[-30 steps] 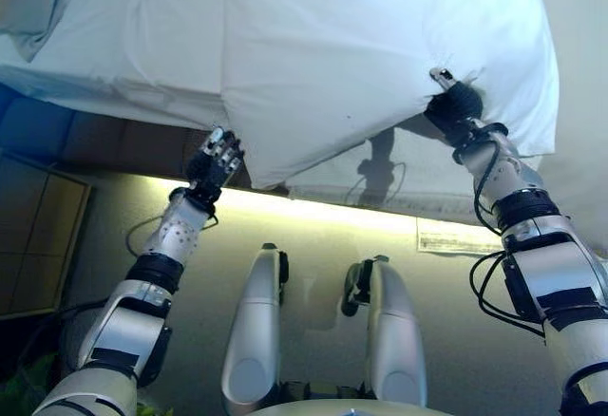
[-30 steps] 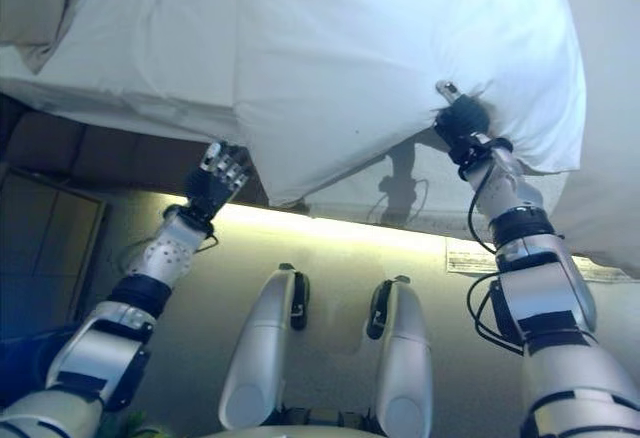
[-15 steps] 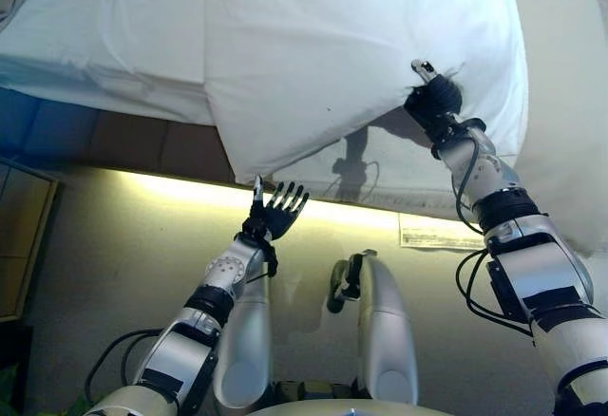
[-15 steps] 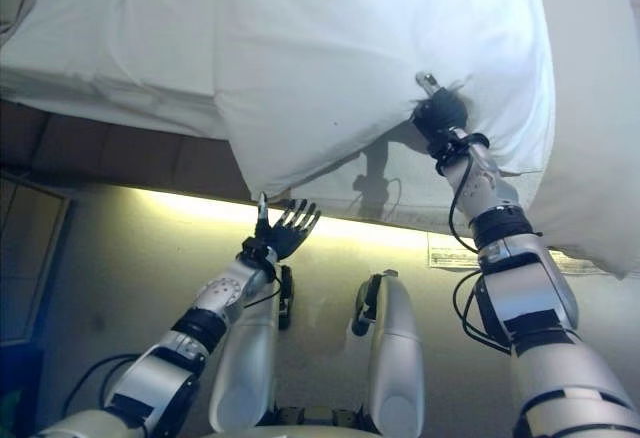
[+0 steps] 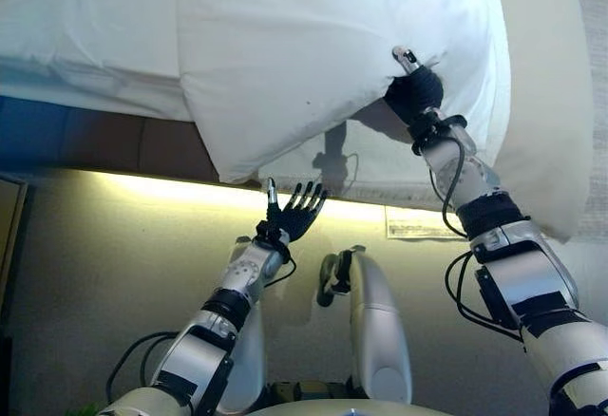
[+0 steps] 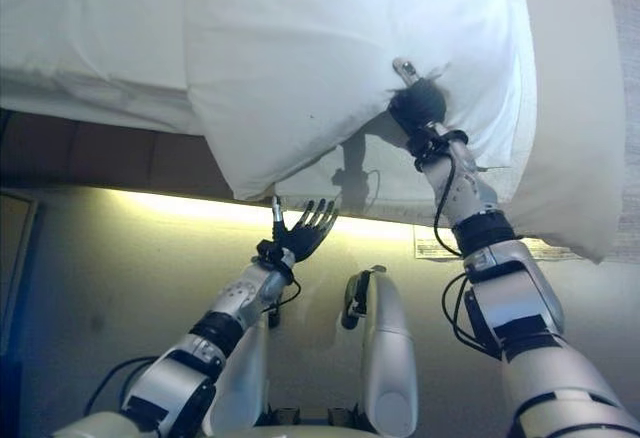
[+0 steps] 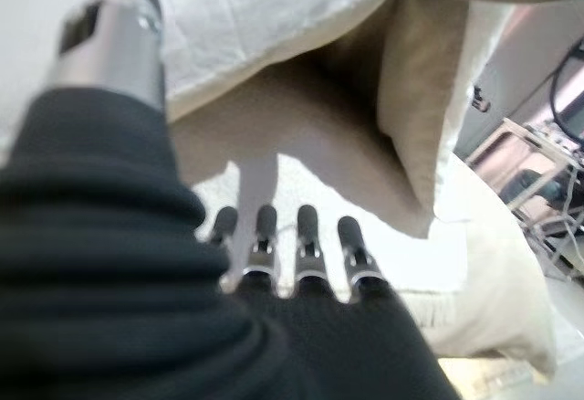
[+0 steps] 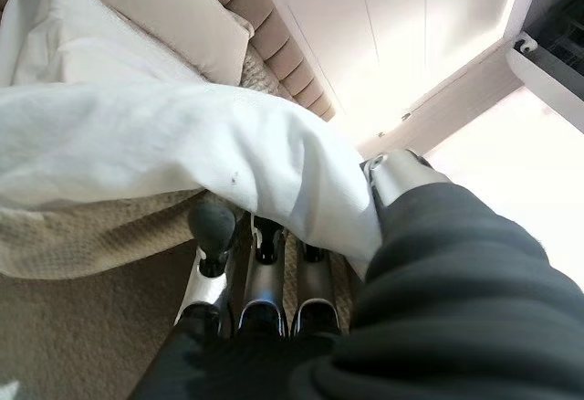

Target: Make the bed neatly

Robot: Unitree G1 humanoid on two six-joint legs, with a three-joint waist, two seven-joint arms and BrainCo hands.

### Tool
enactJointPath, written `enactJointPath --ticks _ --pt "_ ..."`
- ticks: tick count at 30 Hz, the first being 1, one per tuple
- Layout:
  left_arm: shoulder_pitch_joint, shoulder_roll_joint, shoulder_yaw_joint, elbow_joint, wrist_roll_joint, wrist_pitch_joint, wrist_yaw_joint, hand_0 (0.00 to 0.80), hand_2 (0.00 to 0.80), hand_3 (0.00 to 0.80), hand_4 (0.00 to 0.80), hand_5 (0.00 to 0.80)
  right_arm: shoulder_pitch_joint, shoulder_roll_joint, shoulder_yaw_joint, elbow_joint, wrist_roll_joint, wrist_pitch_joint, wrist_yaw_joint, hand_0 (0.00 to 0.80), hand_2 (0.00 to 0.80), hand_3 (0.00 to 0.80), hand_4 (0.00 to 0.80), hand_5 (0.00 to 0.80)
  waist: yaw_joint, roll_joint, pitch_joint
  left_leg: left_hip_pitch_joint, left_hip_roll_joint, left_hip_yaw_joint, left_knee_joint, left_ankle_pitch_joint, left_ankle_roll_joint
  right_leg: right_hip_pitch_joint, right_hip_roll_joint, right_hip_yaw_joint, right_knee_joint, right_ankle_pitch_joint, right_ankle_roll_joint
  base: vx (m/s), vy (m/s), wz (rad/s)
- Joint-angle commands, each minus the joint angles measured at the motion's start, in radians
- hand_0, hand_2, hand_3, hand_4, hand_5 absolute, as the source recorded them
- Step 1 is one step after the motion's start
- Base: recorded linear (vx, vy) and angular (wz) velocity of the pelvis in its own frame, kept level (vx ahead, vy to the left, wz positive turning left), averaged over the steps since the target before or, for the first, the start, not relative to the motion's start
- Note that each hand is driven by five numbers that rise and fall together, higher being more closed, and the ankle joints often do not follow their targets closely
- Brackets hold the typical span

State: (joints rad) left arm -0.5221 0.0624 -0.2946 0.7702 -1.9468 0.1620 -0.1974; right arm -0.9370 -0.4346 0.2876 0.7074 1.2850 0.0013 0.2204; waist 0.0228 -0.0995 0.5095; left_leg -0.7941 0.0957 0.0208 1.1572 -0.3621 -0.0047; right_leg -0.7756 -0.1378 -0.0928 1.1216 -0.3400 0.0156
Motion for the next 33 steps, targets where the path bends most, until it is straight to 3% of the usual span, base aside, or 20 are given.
enactJointPath --ticks 1,9,17,25,33 --pt "-0.029 -0.103 -0.004 -0.003 -0.025 -0.039 -0.055 0.000 0.000 0.000 0.000 0.000 0.078 0.027 -0.006 -0.201 0.047 -0.079 0.097 0.800 0.800 0.800 0.800 0.800 -0.038 -0.004 -0.104 -0.010 -0.022 -0.003 -0.137 0.102 0.033 0.002 -0.013 -0.020 -0.111 0.115 -0.011 0.002 0.004 -0.05" --pt "-0.112 -0.064 0.117 -0.027 -0.025 -0.122 -0.107 0.000 0.000 0.000 0.000 0.000 0.245 0.057 0.001 -0.317 0.011 -0.036 0.165 0.800 0.800 0.800 0.800 0.800 -0.081 -0.028 -0.135 0.042 -0.007 0.011 -0.160 0.089 0.028 0.044 -0.005 -0.015 -0.137 0.103 -0.011 0.035 0.004 -0.04" --pt "-0.176 0.026 0.236 -0.045 -0.025 -0.154 -0.137 0.000 0.000 0.000 0.000 0.000 0.383 0.058 -0.011 -0.406 -0.045 0.024 0.233 0.800 0.800 0.800 0.800 0.800 -0.107 -0.044 -0.166 0.092 0.000 0.022 -0.204 0.092 0.018 0.088 0.000 -0.011 -0.164 0.091 -0.013 0.034 0.010 -0.04" --pt "-0.201 0.144 0.345 -0.049 -0.025 -0.190 -0.104 0.000 0.000 0.000 0.000 0.000 0.463 0.038 -0.048 -0.480 -0.064 0.089 0.259 0.800 0.800 0.800 0.800 0.800 -0.110 -0.054 -0.167 0.091 -0.005 0.006 -0.173 0.091 0.018 0.084 -0.007 -0.010 -0.128 0.084 -0.016 0.034 0.008 -0.03" --pt "-0.151 0.176 0.412 -0.076 -0.025 -0.216 -0.117 0.000 0.000 0.000 0.000 0.000 0.509 0.030 -0.062 -0.508 -0.103 0.134 0.284 0.800 0.800 0.800 0.800 0.800 -0.097 -0.048 -0.167 0.088 -0.015 -0.007 -0.165 0.101 0.010 0.084 -0.014 -0.007 -0.114 0.081 -0.014 -0.004 0.021 0.00"
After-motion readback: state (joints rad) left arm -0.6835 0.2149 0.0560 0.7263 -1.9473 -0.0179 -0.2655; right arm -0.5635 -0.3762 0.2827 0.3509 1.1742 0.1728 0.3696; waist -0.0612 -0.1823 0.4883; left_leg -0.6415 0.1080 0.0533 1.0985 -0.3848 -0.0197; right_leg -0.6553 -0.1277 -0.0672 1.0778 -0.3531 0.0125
